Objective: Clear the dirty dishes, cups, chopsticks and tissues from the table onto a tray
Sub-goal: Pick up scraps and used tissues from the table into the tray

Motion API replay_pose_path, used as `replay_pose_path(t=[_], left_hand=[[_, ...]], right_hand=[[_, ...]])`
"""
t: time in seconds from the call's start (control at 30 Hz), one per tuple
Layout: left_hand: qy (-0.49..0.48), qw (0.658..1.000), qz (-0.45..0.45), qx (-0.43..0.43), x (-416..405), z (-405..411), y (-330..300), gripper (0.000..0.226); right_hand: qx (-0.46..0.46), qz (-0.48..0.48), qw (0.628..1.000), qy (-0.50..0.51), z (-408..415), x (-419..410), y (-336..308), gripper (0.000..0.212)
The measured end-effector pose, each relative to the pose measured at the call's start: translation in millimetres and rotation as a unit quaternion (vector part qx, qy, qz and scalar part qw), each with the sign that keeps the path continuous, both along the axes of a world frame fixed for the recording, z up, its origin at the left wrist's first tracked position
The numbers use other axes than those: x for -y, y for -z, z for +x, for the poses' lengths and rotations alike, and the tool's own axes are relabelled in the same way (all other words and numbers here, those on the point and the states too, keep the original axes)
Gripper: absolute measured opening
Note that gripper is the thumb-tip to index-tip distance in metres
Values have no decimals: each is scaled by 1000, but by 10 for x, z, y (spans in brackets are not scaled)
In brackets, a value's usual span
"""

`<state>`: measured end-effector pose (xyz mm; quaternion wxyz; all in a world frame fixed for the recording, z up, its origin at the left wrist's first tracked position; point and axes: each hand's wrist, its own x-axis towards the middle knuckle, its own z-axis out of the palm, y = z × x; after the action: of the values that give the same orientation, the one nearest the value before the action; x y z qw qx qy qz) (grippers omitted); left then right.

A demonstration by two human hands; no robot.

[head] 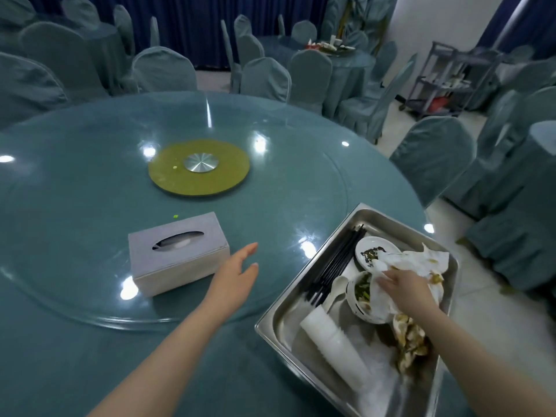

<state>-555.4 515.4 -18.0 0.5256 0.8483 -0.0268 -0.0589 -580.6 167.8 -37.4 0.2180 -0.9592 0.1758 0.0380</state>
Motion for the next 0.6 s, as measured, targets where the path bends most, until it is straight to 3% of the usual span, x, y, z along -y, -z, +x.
replay_pose_path(t=[0.1, 0.33, 0.6], left_hand=[[-5, 1000, 4, -3, -21, -20, -1, 45], [-41, 999, 6, 0, -278, 50, -101, 45], [-120, 993, 11, -8, -752, 222, -175, 48]], right_hand=[[37, -12, 999, -21, 39, -67, -113, 18], [101, 27, 993, -57, 324, -464, -405, 35], [100, 74, 980, -154, 897, -1136, -432, 12]])
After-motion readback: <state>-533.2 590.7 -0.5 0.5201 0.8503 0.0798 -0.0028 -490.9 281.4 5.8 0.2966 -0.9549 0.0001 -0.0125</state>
